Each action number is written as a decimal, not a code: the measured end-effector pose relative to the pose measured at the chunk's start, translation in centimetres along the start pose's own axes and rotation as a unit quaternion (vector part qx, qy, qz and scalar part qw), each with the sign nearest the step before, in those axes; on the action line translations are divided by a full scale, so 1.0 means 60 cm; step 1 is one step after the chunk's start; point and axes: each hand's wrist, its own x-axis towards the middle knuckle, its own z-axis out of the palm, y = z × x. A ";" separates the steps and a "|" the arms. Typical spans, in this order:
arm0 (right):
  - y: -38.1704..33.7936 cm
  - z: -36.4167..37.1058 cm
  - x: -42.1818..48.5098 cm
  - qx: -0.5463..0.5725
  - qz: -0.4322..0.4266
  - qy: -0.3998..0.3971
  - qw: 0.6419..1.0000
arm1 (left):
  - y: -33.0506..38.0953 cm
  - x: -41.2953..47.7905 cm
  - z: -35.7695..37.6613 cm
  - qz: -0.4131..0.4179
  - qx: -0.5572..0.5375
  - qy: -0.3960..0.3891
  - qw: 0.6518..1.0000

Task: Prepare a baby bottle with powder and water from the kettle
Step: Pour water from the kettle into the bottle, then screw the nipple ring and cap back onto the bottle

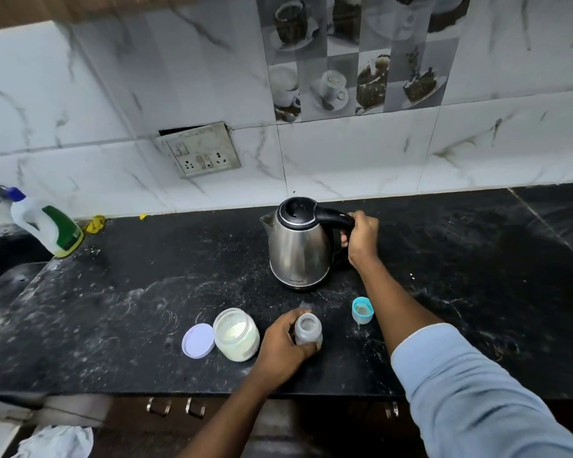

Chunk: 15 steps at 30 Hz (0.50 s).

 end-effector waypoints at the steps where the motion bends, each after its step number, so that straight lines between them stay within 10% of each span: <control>1: 0.005 0.002 0.002 -0.001 0.001 -0.002 1.000 | -0.001 0.000 0.001 0.001 0.001 0.001 1.000; 15: 0.027 0.007 -0.003 -0.034 0.029 -0.013 0.999 | 0.013 -0.022 -0.018 -0.002 0.003 0.004 1.000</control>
